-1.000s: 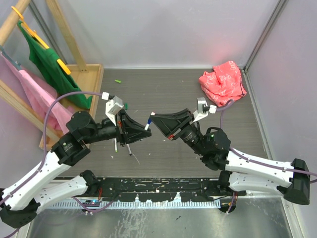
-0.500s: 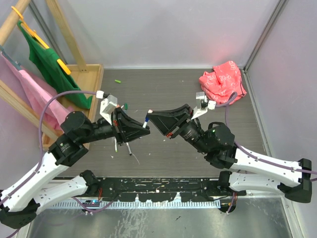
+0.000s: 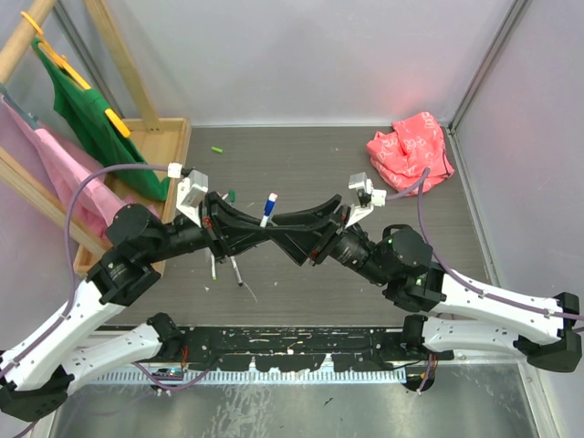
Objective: Insert the pens into the pen caps
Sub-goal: Insert the pen cap onto the pen, then press the pen cap onto the pen.
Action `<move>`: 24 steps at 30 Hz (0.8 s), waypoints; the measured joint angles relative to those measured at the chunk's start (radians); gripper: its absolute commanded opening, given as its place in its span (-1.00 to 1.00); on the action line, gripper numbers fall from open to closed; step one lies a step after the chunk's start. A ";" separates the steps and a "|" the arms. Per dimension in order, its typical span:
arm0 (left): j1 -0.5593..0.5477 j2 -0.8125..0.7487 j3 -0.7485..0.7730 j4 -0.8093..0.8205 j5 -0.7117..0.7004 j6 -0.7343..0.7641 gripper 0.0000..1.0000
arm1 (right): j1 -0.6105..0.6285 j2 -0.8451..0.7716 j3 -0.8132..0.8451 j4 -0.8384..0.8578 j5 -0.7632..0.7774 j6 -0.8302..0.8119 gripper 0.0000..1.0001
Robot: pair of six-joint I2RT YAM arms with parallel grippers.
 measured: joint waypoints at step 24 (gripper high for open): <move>0.000 -0.047 -0.008 0.002 0.012 -0.001 -1.00 | 0.000 0.139 0.357 -0.218 0.080 -0.132 0.35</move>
